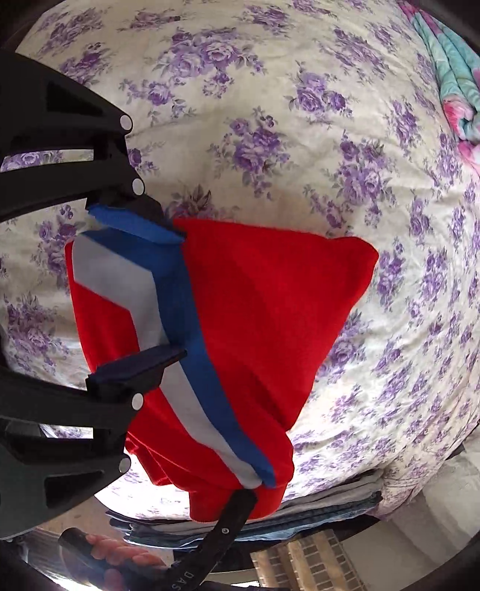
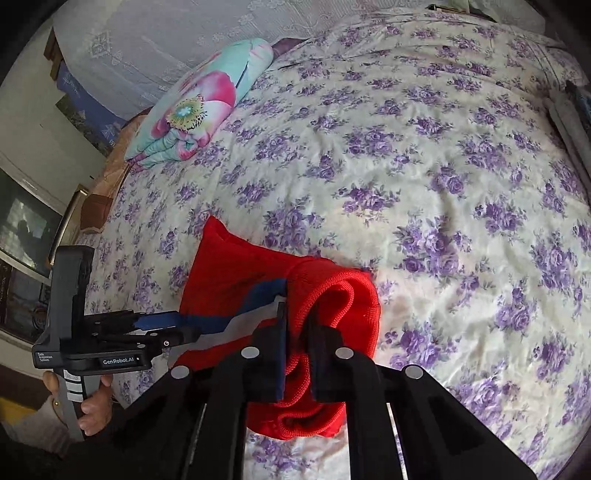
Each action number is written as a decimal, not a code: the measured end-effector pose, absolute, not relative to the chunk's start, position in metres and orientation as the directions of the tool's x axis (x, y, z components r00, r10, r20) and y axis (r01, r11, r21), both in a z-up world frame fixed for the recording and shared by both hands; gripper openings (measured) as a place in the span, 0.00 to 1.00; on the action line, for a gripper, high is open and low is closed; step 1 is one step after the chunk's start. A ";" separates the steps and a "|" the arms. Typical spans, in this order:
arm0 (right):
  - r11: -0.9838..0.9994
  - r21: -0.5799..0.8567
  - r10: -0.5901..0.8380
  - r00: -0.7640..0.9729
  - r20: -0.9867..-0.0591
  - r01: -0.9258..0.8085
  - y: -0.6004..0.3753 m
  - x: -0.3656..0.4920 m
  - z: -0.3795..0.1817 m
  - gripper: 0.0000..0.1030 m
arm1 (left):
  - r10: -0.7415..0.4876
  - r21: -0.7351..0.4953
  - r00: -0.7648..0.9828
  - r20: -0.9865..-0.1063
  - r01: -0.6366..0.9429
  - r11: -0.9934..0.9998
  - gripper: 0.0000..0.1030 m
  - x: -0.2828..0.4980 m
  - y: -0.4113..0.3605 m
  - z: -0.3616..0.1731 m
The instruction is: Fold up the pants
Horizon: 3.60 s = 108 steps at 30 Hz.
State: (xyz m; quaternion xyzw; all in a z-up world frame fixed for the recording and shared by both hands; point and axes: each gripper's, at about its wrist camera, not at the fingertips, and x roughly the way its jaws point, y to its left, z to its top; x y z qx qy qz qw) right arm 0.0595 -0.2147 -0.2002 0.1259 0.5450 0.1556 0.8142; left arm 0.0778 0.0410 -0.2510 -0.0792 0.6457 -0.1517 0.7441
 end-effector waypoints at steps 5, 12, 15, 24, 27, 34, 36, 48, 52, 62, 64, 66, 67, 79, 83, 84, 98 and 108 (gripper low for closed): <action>0.929 0.365 0.368 0.255 -0.894 -0.061 -0.226 0.065 -0.260 0.12 | -0.287 -0.278 0.121 -0.950 0.089 0.956 0.75 0.083 0.041 -0.275; 0.955 0.289 0.298 0.232 -0.926 -0.075 -0.237 0.063 -0.216 0.26 | -0.258 -0.245 0.155 -0.953 0.100 0.964 0.55 0.077 0.051 -0.239; 0.961 0.221 0.264 0.320 -0.910 -0.166 -0.227 0.061 -0.171 0.29 | -0.282 -0.256 0.223 -0.933 0.139 0.957 0.55 0.061 0.053 -0.203; 0.806 0.275 0.400 0.138 -0.906 -0.525 -0.114 0.142 -0.213 0.40 | -0.311 -0.234 0.161 -0.937 0.375 0.897 0.55 0.034 -0.045 -0.222; 0.798 0.218 0.293 0.046 -0.955 -0.563 -0.093 0.161 -0.256 0.03 | -0.200 -0.114 0.148 -0.969 0.449 0.886 0.51 0.023 -0.071 -0.256; 0.798 0.074 0.171 0.106 -0.979 -0.599 -0.055 0.168 -0.278 0.00 | -0.136 -0.024 0.203 -0.970 0.477 0.878 0.52 0.013 -0.085 -0.256; 0.809 0.090 0.185 0.105 -0.977 -0.581 -0.060 0.176 -0.266 0.00 | -0.196 -0.105 0.175 -0.965 0.428 0.898 0.51 0.017 -0.069 -0.243; 0.766 0.091 0.169 0.063 -0.984 -0.637 -0.019 0.187 -0.272 0.10 | -0.246 -0.255 0.220 -0.944 -0.014 0.967 0.51 0.036 0.095 -0.213; 0.795 0.090 0.185 0.098 -0.978 -0.601 -0.012 0.192 -0.283 0.11 | -0.291 -0.303 0.191 -0.937 -0.037 0.952 0.51 0.040 0.106 -0.225; 0.879 0.148 0.246 0.166 -0.955 -0.453 -0.127 0.154 -0.205 0.69 | -0.530 -0.530 0.003 -0.848 -0.027 0.847 0.52 0.068 0.074 -0.281; 0.922 0.172 0.242 0.168 -0.956 -0.346 -0.170 0.125 -0.204 0.70 | -0.570 -0.570 -0.001 -0.822 -0.036 0.821 0.51 0.076 0.070 -0.283; 0.953 0.230 0.264 0.169 -0.949 -0.199 -0.207 0.092 -0.212 0.70 | -0.560 -0.560 -0.002 -0.828 0.001 0.828 0.46 0.077 0.063 -0.279; 0.953 0.276 0.294 0.171 -0.940 -0.125 -0.225 0.078 -0.216 0.70 | -0.552 -0.552 -0.003 -0.834 0.032 0.834 0.42 0.074 0.058 -0.276; 0.623 0.708 0.695 0.181 -0.696 0.334 -0.249 0.027 -0.323 0.71 | -0.592 -0.598 -0.118 -0.797 0.014 0.802 0.44 0.085 0.062 -0.296; 0.707 0.655 0.631 0.179 -0.755 0.266 -0.234 0.035 -0.313 0.34 | -0.573 -0.577 -0.083 -0.816 0.038 0.816 0.31 0.085 0.054 -0.285; 0.730 0.639 0.613 0.182 -0.769 0.244 -0.234 0.033 -0.306 0.31 | -0.558 -0.562 -0.066 -0.827 0.062 0.825 0.28 0.083 0.051 -0.279; 0.909 0.404 0.410 0.405 -0.817 -0.106 -0.204 0.105 -0.187 0.29 | -0.582 -0.564 0.119 -0.804 0.152 0.811 0.16 0.146 0.037 -0.194; 0.895 0.442 0.411 0.505 -0.759 -0.065 -0.249 0.307 -0.185 0.29 | -0.484 -0.449 0.177 -0.857 0.205 0.870 0.16 0.369 -0.010 -0.183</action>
